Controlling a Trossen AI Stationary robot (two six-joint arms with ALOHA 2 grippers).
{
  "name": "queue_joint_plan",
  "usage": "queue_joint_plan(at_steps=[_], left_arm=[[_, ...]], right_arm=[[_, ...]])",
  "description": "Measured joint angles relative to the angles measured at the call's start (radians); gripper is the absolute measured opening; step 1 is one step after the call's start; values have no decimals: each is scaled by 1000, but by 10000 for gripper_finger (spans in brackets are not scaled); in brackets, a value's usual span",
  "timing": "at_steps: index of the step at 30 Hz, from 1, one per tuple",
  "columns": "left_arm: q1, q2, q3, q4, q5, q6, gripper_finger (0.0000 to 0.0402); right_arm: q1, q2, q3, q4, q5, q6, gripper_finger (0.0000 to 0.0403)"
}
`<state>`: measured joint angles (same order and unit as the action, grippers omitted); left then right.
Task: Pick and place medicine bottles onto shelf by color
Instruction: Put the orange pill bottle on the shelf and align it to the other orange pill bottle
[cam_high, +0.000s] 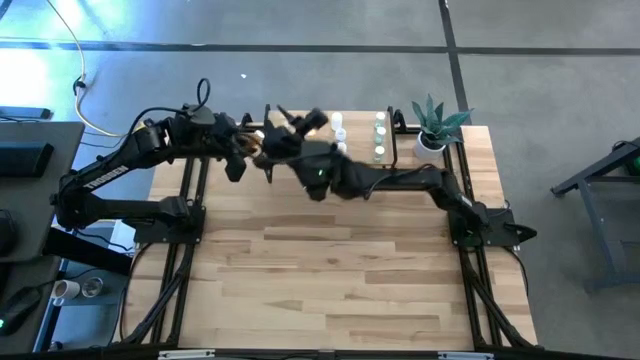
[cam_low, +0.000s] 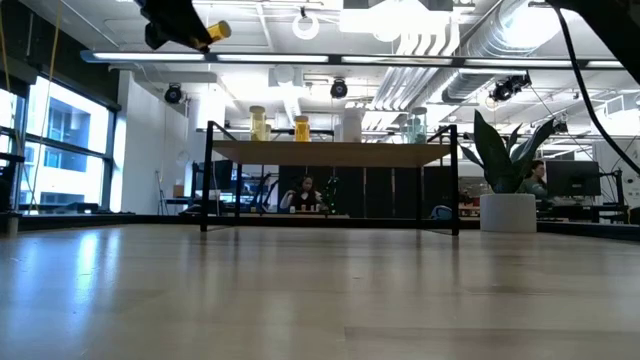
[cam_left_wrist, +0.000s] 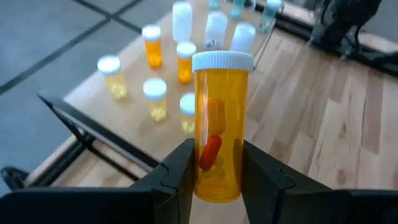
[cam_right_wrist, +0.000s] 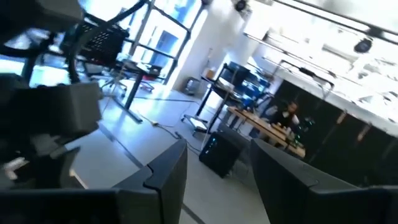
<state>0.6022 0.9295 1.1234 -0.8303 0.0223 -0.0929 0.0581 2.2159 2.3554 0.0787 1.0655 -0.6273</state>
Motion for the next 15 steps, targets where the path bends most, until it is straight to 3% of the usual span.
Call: queue_joint_plan(at_steps=[10, 15], left_arm=[[0, 0, 0, 165, 33, -6, 95], [-2, 0, 0, 246, 57, -20, 95]], right_arm=[[-121, -131, 0, -278, -255, 26, 167], [-181, -208, 0, -419, -464, 79, 167]])
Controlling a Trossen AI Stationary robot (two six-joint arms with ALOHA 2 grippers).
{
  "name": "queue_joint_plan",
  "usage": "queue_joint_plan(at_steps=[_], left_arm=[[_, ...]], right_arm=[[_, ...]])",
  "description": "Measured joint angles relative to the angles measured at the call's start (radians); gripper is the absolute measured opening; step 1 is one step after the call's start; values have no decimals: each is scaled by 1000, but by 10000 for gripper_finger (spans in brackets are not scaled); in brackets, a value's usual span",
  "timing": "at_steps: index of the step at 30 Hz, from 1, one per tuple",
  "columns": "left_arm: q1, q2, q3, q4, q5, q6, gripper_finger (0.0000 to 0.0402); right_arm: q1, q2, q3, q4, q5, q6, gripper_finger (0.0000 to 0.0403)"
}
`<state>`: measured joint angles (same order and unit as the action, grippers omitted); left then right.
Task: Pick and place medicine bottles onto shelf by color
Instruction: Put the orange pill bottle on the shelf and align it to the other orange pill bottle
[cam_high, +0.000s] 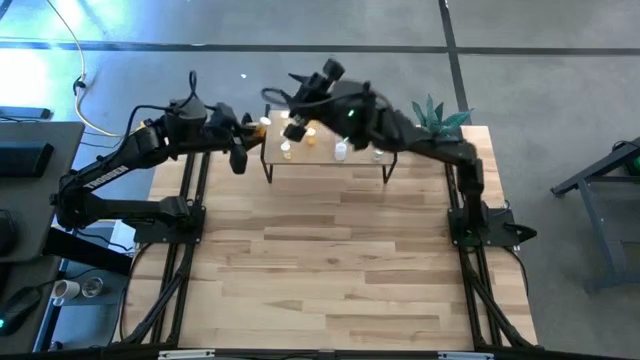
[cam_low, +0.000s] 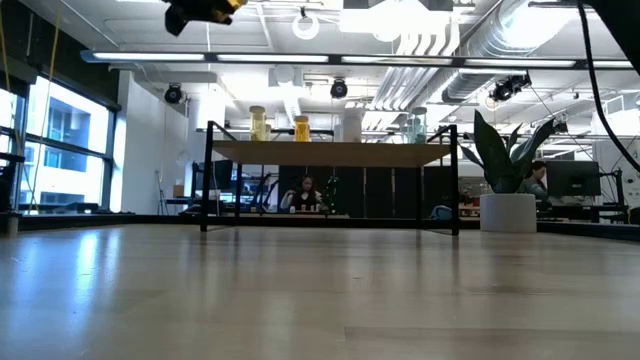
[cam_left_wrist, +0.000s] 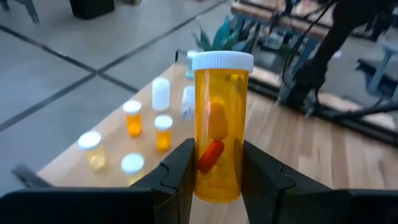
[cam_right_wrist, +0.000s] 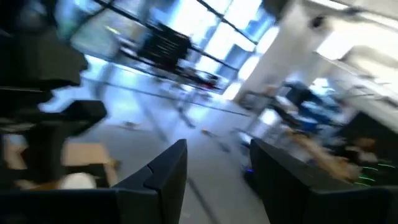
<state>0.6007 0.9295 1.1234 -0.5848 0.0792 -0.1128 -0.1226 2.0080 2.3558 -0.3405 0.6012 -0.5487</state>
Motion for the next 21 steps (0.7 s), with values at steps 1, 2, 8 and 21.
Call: queue_joint_plan(at_steps=[1, 2, 8, 21], left_arm=[[0, 0, 0, 15, 0, -11, 95], [0, 0, 0, 30, 0, -23, 95], [-21, 10, 0, 123, -1, -33, 95], [-122, 152, 0, 367, -15, -33, 95]], right_arm=[[-16, -15, 0, -25, -54, 24, 167], [-34, -30, 0, -59, -112, 51, 167], [-133, -102, 0, -206, -374, 176, 167], [-281, -140, 1, -389, -954, 312, 167]])
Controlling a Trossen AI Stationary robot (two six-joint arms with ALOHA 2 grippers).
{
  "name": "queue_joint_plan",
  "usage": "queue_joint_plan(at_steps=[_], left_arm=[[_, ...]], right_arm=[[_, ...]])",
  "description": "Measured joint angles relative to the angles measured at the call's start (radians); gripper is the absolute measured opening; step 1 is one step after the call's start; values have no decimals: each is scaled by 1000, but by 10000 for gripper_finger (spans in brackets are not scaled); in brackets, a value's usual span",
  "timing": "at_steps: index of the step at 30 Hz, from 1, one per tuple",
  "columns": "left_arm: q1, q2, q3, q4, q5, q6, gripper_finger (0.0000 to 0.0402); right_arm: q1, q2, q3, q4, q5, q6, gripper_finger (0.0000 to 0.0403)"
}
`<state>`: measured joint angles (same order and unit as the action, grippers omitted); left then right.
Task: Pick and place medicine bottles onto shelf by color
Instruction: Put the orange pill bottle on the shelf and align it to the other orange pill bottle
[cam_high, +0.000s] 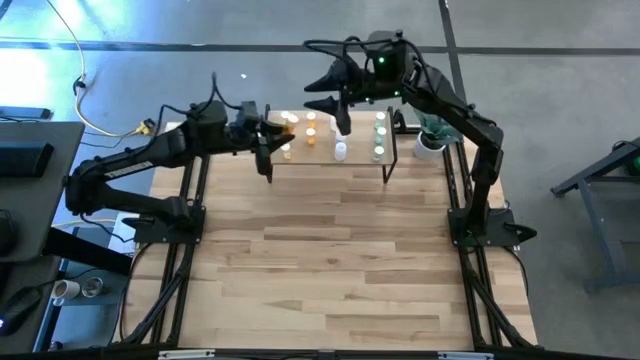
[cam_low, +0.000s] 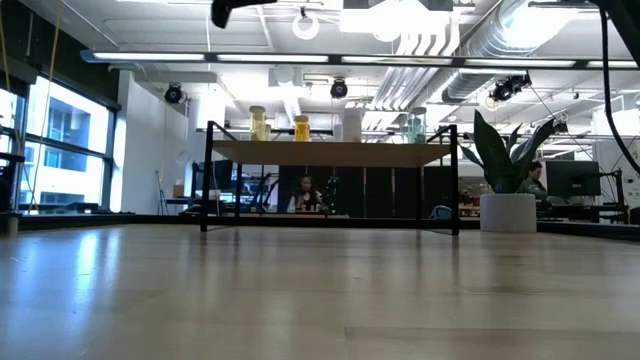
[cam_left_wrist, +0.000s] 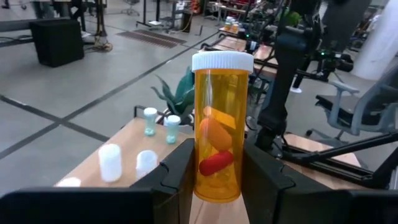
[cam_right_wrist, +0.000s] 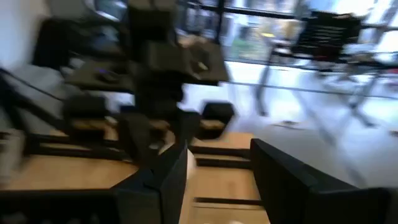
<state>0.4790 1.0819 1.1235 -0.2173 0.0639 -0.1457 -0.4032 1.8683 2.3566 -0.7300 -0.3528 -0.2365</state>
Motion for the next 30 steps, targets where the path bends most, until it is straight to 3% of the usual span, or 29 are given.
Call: queue_joint_plan(at_steps=[5, 9, 19, 30], left_arm=[[-32, 64, 0, 68, -2, 1, 95], [-57, 105, 0, 123, -17, 10, 95], [-109, 156, 0, 251, -84, 27, 95], [-122, 157, 0, 289, -106, 27, 95]], right_arm=[[-40, 0, 0, 0, -231, 94, 167], [-60, 0, 0, -10, -335, 135, 167], [-62, 2, -4, -133, -355, 77, 167], [-34, 2, -4, -142, -351, 48, 167]])
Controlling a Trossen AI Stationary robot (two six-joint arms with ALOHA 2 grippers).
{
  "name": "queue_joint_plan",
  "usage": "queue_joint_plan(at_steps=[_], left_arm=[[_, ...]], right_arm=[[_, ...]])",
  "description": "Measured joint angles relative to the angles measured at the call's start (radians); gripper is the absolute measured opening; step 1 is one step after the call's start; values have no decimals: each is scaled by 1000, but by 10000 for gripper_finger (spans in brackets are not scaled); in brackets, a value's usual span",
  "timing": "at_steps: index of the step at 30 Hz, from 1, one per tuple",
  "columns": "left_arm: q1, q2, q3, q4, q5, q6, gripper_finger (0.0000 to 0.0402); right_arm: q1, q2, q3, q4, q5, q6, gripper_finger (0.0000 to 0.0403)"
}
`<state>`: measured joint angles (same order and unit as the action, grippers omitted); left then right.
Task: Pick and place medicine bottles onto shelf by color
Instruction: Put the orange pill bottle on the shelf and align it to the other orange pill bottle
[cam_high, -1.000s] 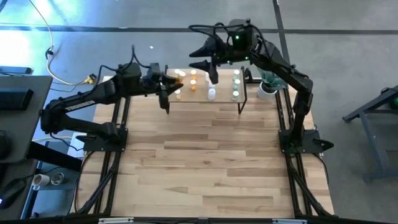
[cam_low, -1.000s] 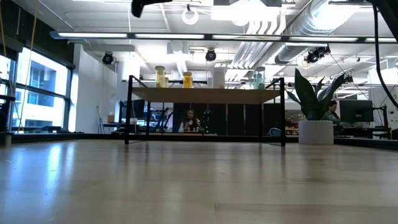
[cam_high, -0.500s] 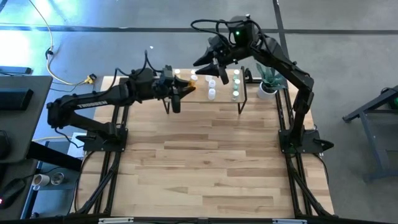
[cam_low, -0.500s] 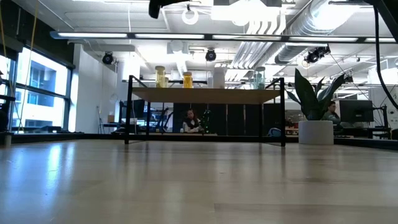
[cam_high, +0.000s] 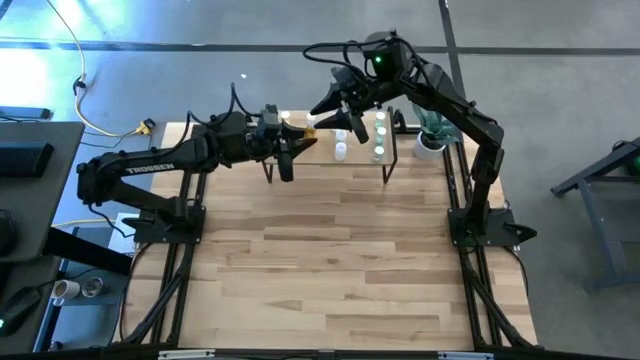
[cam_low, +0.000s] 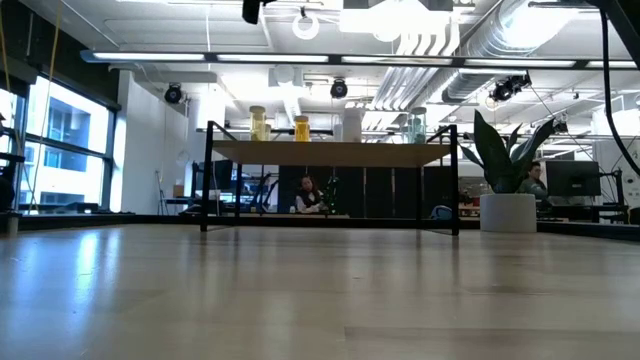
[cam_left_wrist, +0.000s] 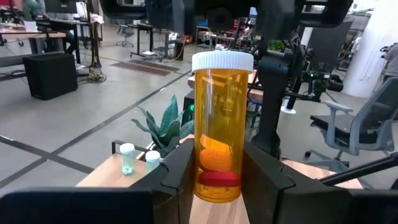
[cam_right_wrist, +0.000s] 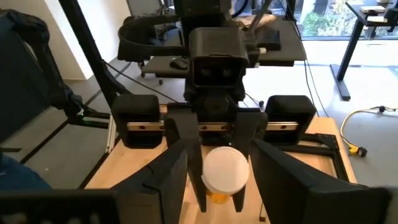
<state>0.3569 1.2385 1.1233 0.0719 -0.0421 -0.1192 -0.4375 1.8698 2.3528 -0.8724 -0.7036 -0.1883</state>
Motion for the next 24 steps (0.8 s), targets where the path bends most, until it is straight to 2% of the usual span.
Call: queue_joint_plan(at_steps=[6, 15, 24], left_arm=[[0, 0, 0, 7, 3, 3, 95], [1, 0, 0, 9, 1, 27, 95], [3, 0, 0, 9, -8, 58, 95]], right_arm=[[27, 8, -1, -3, 83, -14, 167], [40, 15, -2, -8, 93, -36, 166], [40, 19, -2, -21, 95, -1, 127]])
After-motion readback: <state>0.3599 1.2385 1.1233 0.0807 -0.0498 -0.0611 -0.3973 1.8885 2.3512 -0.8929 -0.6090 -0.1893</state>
